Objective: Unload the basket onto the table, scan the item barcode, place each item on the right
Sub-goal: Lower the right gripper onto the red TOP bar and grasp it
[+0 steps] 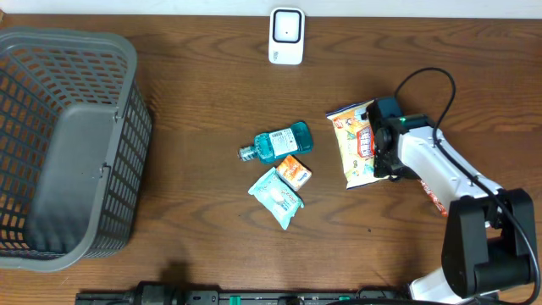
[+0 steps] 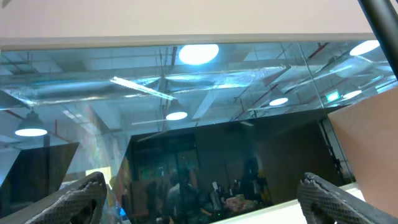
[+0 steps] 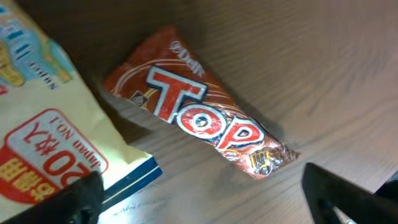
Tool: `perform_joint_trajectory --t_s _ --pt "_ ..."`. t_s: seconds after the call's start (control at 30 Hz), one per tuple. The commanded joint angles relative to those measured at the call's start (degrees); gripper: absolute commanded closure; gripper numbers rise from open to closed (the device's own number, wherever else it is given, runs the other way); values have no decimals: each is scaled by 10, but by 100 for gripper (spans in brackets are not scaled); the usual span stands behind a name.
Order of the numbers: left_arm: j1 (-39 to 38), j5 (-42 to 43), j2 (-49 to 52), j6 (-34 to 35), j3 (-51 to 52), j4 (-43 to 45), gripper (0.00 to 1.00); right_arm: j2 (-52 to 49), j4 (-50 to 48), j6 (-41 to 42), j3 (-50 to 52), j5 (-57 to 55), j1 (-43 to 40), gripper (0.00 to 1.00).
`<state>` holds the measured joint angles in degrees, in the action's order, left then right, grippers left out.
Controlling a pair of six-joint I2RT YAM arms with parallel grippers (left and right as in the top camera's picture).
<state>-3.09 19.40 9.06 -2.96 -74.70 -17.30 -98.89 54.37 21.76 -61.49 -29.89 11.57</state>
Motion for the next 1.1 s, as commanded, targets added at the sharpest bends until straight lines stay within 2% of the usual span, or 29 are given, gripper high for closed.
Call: perform_joint_trajectory --t_s 0.0,0.13,0.33,0.5,0.67,0.83,0.9,1.07 --pt "2 5 -7 3 -1 5 2 -5 -7 -47 7 7 -7 1" --pt "2 5 -7 3 -1 5 2 -7 -45 -82 30 22 -31 4" --pt "2 5 -7 3 -1 5 2 -10 -117 -81 92 22 -86 10" --pt "2 5 -7 3 -1 5 2 -11 -190 -91 151 26 -123 21" --pt "2 5 -7 3 -1 5 2 -12 -258 -99 195 30 -142 23" --pt "2 5 -7 3 -1 5 2 -18 -284 -112 224 116 -180 26" --pt "2 5 -7 3 -1 5 2 -23 -270 -122 226 172 -206 34" --pt "2 5 -7 3 -1 5 2 -25 -225 -114 226 281 -254 75"
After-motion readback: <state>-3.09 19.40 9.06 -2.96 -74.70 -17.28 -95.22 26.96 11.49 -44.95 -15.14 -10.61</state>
